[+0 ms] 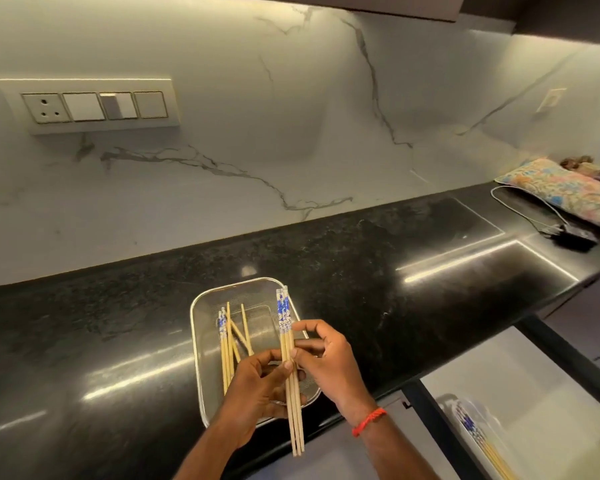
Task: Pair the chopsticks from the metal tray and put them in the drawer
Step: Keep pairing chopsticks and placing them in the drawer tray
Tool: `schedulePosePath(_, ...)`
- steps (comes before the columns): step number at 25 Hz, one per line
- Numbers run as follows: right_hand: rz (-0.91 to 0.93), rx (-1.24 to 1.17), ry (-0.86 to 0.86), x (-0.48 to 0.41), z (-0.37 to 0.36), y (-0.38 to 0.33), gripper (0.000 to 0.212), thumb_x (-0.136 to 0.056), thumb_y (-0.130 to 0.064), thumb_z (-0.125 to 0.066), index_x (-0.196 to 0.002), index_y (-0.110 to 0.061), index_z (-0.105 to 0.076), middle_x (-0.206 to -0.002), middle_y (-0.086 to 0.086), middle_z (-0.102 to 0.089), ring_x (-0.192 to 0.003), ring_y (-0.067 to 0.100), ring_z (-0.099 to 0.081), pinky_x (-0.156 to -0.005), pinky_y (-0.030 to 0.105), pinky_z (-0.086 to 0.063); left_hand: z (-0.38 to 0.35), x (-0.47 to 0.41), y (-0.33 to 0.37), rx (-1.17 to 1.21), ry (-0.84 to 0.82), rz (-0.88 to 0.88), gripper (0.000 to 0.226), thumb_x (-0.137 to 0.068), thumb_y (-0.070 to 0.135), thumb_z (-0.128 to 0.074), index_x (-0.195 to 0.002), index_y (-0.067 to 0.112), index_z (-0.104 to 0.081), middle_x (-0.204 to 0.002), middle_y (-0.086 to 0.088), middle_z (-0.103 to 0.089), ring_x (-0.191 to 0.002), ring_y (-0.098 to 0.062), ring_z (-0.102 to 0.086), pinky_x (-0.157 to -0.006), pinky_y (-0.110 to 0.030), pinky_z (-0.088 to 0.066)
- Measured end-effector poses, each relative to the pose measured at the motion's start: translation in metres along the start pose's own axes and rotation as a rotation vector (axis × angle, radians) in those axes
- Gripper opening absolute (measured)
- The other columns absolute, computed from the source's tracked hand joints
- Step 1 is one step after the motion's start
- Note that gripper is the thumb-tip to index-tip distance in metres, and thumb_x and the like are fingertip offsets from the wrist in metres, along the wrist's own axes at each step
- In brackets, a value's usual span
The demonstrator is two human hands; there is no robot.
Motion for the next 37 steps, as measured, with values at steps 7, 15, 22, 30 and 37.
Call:
schedulePosePath(7, -0.057, -0.091, 0.002, 0.009, 0.035, 0.02, 0.047, -0.085, -0.01, -0.073, -0.125, -0.029, -0.055, -0.095, 0.0, -0.079, -0.086, 0.016, -0.076, -0.069, 0.026, -0.059, -0.043, -0.003, -0.009, -0.083, -0.023, 0.0, 0.017, -0.095, 0.014, -0.065, -0.111, 0.012, -0.07, -0.096, -0.018, -0.078, -0.081, -0.042, -0.077, -0.065, -0.045, -0.063)
schedulePosePath(15, -0.114, -0.154, -0.018, 0.034, 0.124, 0.047, 0.022, -0.086, -0.005, -0.072, -0.103, -0.02, -0.07, -0.098, 0.003, -0.078, -0.094, 0.022, -0.074, -0.083, 0.045, -0.06, -0.134, -0.01, -0.029, -0.199, -0.044, -0.017, 0.016, -0.093, 0.01, -0.067, -0.108, 0.014, -0.073, -0.089, -0.012, -0.081, -0.077, -0.036, -0.078, -0.061, -0.038, -0.064)
schedulePosePath(22, -0.108, -0.21, 0.081, 0.058, 0.215, 0.075, 0.027, -0.087, -0.005, -0.071, -0.112, -0.014, -0.069, -0.099, 0.001, -0.078, -0.091, 0.014, -0.075, -0.074, 0.023, -0.061, -0.22, -0.012, -0.069, -0.296, -0.119, 0.074, 0.013, -0.083, 0.014, -0.077, -0.095, 0.009, -0.078, -0.088, -0.013, -0.081, -0.08, -0.03, -0.079, -0.068, -0.037, -0.065)
schedulePosePath(30, -0.096, -0.151, 0.084, 0.085, 0.27, 0.109, 0.031, -0.086, -0.009, -0.073, -0.116, -0.012, -0.069, -0.095, -0.007, -0.077, -0.087, 0.008, -0.075, -0.071, 0.018, -0.059, -0.283, -0.01, -0.11, -0.336, -0.104, 0.143, 0.006, -0.086, 0.008, -0.074, -0.086, 0.01, -0.08, -0.084, -0.012, -0.081, -0.078, -0.028, -0.079, -0.063, -0.031, -0.064)
schedulePosePath(37, -0.115, -0.229, 0.084, 0.092, 0.302, 0.137, 0.022, -0.085, -0.011, -0.074, -0.097, -0.029, -0.072, -0.098, 0.001, -0.078, -0.09, 0.016, -0.075, -0.081, 0.032, -0.061, -0.306, 0.006, -0.152, -0.352, -0.078, 0.22, 0.014, -0.078, 0.02, -0.076, -0.087, 0.009, -0.078, -0.082, -0.01, -0.081, -0.076, -0.025, -0.079, -0.06, -0.026, -0.062)
Point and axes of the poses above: each hand's wrist, its own x-axis away from the middle knuckle, its own z-axis out of the back of the hand, y = z × x, the point moved 10 cm from there along -x, towards the middle knuckle
